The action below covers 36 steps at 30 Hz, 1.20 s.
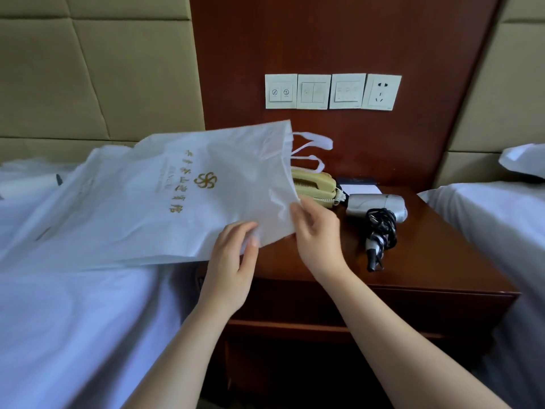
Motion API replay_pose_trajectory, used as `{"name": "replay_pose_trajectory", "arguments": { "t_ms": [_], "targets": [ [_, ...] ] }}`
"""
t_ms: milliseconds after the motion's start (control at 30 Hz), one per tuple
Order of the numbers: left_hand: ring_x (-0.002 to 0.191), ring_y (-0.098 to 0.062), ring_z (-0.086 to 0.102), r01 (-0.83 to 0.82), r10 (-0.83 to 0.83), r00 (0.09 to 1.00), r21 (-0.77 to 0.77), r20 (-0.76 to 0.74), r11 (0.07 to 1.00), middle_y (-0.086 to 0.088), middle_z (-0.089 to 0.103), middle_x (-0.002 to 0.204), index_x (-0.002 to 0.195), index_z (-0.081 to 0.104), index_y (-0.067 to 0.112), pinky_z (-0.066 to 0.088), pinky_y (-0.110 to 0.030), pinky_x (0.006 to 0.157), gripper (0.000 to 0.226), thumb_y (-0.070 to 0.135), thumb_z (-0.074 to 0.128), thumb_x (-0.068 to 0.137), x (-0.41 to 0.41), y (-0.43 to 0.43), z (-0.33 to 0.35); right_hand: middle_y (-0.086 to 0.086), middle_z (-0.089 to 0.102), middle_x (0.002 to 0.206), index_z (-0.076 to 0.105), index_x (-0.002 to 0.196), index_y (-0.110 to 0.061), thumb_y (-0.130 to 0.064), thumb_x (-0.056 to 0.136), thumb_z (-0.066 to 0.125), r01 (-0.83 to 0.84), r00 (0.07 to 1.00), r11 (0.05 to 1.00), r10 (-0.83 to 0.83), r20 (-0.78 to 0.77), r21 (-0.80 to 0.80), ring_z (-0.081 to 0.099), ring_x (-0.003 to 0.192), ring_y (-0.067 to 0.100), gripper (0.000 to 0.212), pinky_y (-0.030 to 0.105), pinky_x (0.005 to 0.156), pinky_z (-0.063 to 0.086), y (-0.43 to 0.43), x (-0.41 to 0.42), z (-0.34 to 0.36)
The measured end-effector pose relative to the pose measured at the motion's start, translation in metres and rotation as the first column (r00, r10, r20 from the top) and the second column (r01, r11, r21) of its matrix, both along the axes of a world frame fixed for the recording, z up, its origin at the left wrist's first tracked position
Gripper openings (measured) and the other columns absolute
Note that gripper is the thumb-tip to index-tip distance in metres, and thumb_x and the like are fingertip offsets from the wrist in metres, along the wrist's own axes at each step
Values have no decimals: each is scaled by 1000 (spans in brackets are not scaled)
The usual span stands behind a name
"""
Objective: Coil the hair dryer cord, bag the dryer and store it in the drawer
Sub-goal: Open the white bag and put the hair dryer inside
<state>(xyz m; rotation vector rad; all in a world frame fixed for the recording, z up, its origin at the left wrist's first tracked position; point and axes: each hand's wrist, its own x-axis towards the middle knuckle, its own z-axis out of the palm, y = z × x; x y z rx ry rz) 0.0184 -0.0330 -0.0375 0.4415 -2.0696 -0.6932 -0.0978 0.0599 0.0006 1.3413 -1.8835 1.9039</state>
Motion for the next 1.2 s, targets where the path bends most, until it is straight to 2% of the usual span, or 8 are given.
{"name": "replay_pose_trajectory", "arguments": {
  "t_ms": [100, 233, 367, 600, 733, 833, 1000, 1200],
  "targets": [
    [116, -3, 45, -1, 1, 1000, -13, 29, 1000, 7, 53, 120, 121, 59, 9, 31, -16, 102, 56, 44, 31, 87, -5, 8, 3, 20, 57, 68, 59, 83, 1, -11, 96, 44, 121, 993, 986, -119, 27, -111, 46, 59, 27, 24, 32, 54, 37, 16, -7, 2],
    [121, -16, 48, -34, 31, 995, 27, 98, 999, -2, 55, 126, 124, 57, 11, 35, -30, 106, 61, 49, 30, 85, -14, 15, 2, -2, 58, 67, 60, 85, -9, -8, 98, 41, 229, 956, 954, -182, 232, -195, 52, 53, 3, 23, 19, 51, 46, 34, -13, 6],
    [127, -20, 44, -60, 42, 992, 152, 119, 986, -5, 50, 133, 131, 50, 9, 33, -34, 109, 50, 38, 42, 91, -21, 21, 4, 8, 70, 83, 64, 93, -9, -8, 94, 46, 42, 872, 999, -41, 488, 10, 66, 56, 14, 18, 22, 54, 51, 39, -13, -3],
    [109, -28, 48, -278, 276, 960, 136, 39, 951, -4, 47, 105, 105, 54, 8, 38, -37, 97, 28, 22, 64, 83, -28, 36, 14, 10, 70, 71, 68, 82, -8, -10, 88, 56, -261, 815, 924, 55, 577, 280, 66, 59, 16, 14, 25, 55, 55, 49, -8, -5],
    [125, -21, 49, -15, 24, 977, -43, 213, 999, -6, 56, 132, 127, 56, 11, 30, -22, 101, 43, 33, 47, 91, -28, 36, 7, 3, 68, 91, 61, 93, -20, -20, 90, 54, -360, 889, 733, 81, 451, 577, 66, 75, 15, 8, 24, 63, 56, 56, -10, -9],
    [130, -13, 46, 128, -155, 920, 98, 359, 987, 0, 54, 138, 136, 48, 21, 31, -20, 104, 43, 37, 37, 98, -25, 39, -9, -4, 66, 108, 55, 110, -27, -26, 89, 50, -267, 906, 836, 48, 420, 479, 63, 99, 15, 21, 37, 85, 55, 65, -16, -23],
    [126, -8, 46, 156, -204, 901, 153, 383, 976, 6, 53, 132, 143, 35, 35, 33, -23, 105, 47, 39, 39, 96, -32, 41, -6, -4, 70, 108, 47, 123, -43, -16, 96, 37, -390, 841, 897, 254, 478, 210, 65, 101, 14, 39, 35, 86, 54, 68, -15, -34],
    [88, -4, 58, 154, -207, 905, 168, 372, 974, 8, 56, 112, 143, 28, 40, 47, -22, 84, 55, 42, 48, 92, -42, 42, -3, -2, 71, 99, 24, 147, -30, -20, 95, 37, -383, 878, 902, 289, 381, 199, 64, 104, 20, 55, 41, 93, 52, 56, -16, -44]
  ]
}}
